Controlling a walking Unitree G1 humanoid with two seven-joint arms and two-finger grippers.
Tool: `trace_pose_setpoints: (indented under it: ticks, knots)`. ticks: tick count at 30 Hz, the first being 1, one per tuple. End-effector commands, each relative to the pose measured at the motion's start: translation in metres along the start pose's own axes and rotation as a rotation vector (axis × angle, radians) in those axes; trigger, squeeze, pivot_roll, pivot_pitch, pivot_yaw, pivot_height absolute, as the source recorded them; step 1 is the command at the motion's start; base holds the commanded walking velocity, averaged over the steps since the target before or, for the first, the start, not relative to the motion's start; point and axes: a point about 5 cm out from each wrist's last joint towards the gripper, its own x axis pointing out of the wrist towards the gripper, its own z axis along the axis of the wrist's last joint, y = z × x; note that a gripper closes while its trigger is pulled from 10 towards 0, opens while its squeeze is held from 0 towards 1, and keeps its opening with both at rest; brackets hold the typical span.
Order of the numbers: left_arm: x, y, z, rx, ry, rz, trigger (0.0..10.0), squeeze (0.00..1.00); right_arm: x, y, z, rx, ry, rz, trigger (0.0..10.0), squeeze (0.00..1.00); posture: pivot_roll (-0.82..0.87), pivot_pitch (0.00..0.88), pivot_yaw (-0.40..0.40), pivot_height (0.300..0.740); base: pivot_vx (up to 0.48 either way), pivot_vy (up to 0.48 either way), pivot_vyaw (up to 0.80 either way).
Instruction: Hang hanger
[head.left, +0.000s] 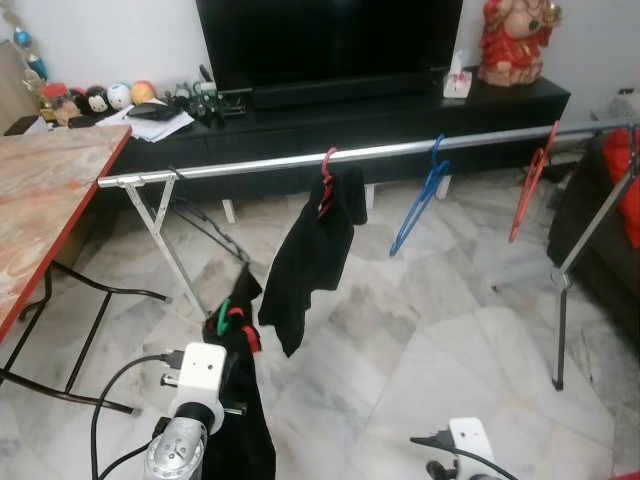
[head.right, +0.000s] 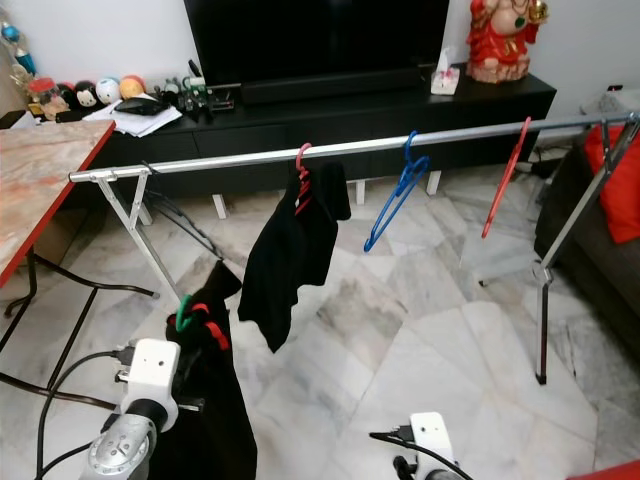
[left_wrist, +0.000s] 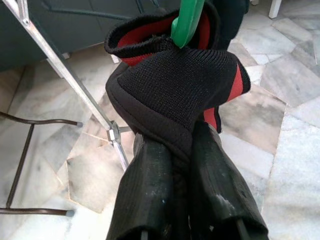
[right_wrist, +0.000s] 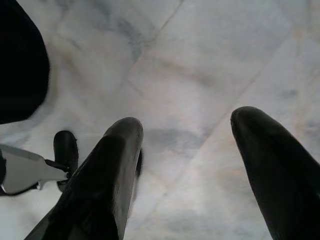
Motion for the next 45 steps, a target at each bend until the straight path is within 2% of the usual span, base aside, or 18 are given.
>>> trace_pose_setpoints:
  ticks: [1,18,45]
  knots:
    - [-0.0005,0.0065,0.001,0.018,-0.007,0.017,10.0,0.0,0.0014,0.0075,0.0052,-0.004,-0.01,0.021,10.0,0.0,-0.03,0.006,0.045,0.74,0.0,-0.379,0.0]
    - [0.0004,0.004,-0.001,0.043,0.004,0.015,10.0,0.0,0.0013,0.0062,0.0059,-0.009,-0.012,0.016,10.0,0.0,-0.03,0.005,0.045,0.74,0.0,-0.045,0.0]
    - [0.0038,0.0028,0.0042,0.034,-0.02,0.006,10.0,0.0,0.0013,0.006,0.0066,-0.028,-0.012,0.018,10.0,0.0,-0.03,0.005,0.041,0.74,0.032,0.0,0.0]
